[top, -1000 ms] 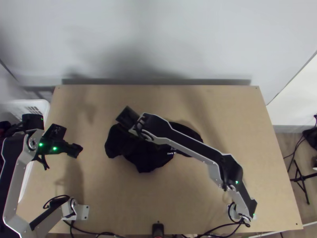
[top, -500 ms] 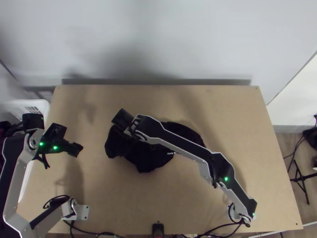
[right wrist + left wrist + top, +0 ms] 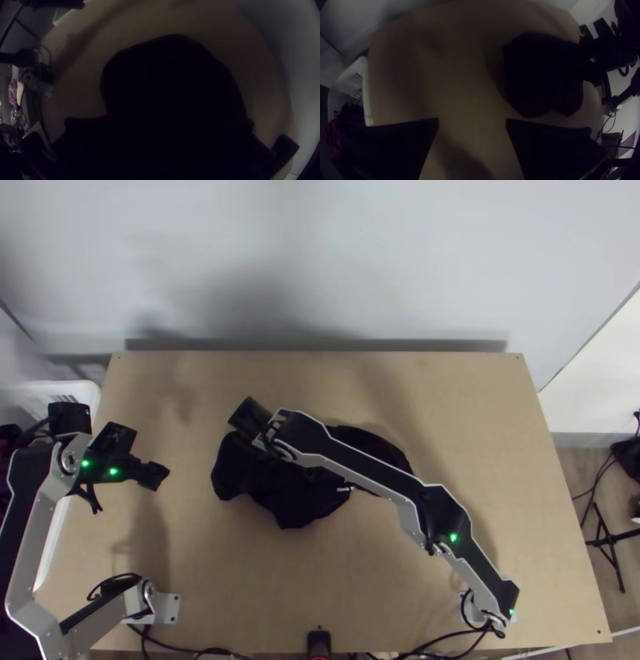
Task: Fold the t-shirt
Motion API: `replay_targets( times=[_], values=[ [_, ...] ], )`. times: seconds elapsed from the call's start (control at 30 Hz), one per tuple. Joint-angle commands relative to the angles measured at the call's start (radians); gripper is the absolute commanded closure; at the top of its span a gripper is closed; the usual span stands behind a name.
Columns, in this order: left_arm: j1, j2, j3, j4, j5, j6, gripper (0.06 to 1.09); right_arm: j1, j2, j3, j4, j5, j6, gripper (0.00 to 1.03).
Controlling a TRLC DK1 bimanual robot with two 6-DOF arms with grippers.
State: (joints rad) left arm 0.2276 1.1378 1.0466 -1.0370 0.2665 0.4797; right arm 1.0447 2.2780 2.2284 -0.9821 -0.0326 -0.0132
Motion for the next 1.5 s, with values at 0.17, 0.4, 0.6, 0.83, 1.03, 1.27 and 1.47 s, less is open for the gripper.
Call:
replay_targets(
  times=[0.17,0.4,0.6,0.83,1.03,1.27,1.47],
  values=[
    [-0.001,0.011,-0.002,0.009,0.004,0.0,0.11,-0.009,-0.048,0.027,0.011,-0.001,-0.024,1.0],
    [-0.008,0.014,0.0,0.014,0.014,0.0,0.11,-0.026,-0.086,0.045,0.011,-0.001,-0.022,1.0],
    [-0.037,0.013,0.007,0.006,0.042,-0.001,0.11,-0.055,-0.163,0.117,0.022,-0.001,-0.024,1.0],
    [-0.159,0.008,0.015,-0.001,0.048,0.007,0.11,-0.095,-0.276,0.134,0.08,0.053,-0.031,1.0],
    [-0.246,0.025,0.041,0.009,0.059,0.0,0.11,-0.229,-0.351,0.135,0.151,0.166,-0.047,1.0],
    [-0.343,0.063,0.066,0.029,0.059,-0.03,0.11,-0.445,-0.428,0.116,0.151,0.241,-0.039,1.0],
    [-0.395,0.094,0.081,0.071,0.059,-0.039,0.11,-0.646,-0.434,0.114,0.201,0.316,-0.045,1.0]
  ],
)
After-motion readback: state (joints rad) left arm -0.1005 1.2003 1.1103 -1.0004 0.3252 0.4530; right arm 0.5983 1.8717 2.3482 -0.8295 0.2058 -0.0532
